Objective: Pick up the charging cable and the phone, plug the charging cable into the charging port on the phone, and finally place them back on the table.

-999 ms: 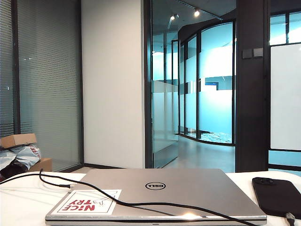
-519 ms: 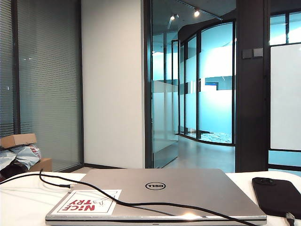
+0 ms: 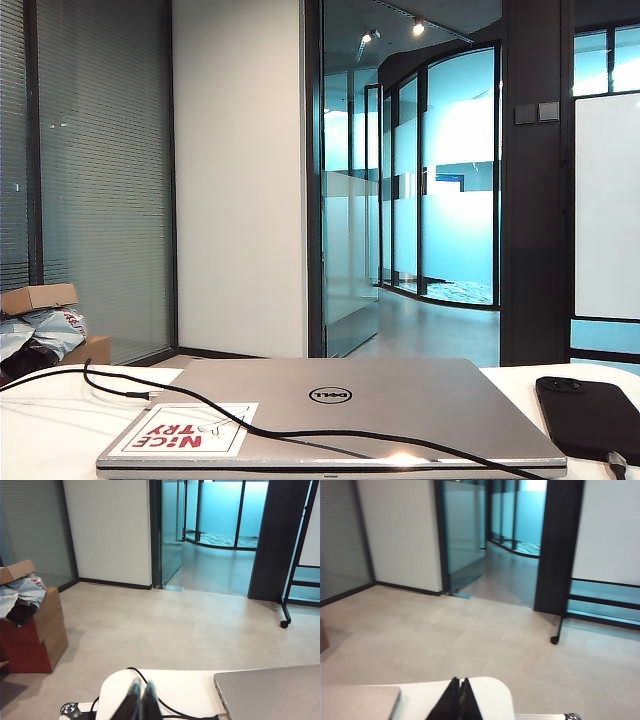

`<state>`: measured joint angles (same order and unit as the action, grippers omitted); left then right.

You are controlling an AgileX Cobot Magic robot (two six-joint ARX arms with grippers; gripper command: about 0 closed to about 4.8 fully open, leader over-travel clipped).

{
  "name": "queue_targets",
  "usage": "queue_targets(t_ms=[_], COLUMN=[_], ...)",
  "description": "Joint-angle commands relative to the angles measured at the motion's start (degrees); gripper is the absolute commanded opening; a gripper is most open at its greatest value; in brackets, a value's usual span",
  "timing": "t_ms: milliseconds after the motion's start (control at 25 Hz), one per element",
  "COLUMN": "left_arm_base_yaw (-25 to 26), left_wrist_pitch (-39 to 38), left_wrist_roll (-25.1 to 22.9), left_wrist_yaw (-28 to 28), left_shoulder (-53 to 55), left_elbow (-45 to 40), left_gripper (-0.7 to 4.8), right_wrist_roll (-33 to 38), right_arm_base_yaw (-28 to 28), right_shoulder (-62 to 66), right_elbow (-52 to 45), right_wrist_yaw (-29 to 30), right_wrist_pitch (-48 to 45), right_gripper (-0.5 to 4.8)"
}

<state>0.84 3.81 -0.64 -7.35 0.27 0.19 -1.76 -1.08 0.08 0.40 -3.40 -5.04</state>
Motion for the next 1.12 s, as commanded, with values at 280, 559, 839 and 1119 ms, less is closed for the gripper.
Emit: queue_targets(t_ms=[280,559,839,1119], left_arm_base_yaw=[-0.1,-0.1,-0.1,-0.1], left_wrist_pitch=[0.5,0.5,0.5,0.5], left_wrist_roll=[-0.4,-0.4,-0.4,-0.4], left_wrist_yaw=[-0.1,-0.1,-0.1,-0.1], left_shoulder=[0.1,0.1,0.1,0.1], left_elbow=[0.0,0.0,0.0,0.0], left_gripper=[-0.05,-0.05,-0.05,-0.05], right_wrist_roll=[0.0,-1.6,-1.5,-1.5], right_arm_base_yaw=[0.1,0.1,0.1,0.1], right_shoulder=[-0.1,-0.1,-0.1,-0.1], right_elbow=[-0.3,-0.3,-0.3,-0.3], right_wrist_yaw=[0.3,-3.5,-2.9,-3.0], right_wrist_pitch=[-0.9,-1.1,-1.0,-1.0], right_gripper=[-0.05,-0.04,-0.04,-0.05])
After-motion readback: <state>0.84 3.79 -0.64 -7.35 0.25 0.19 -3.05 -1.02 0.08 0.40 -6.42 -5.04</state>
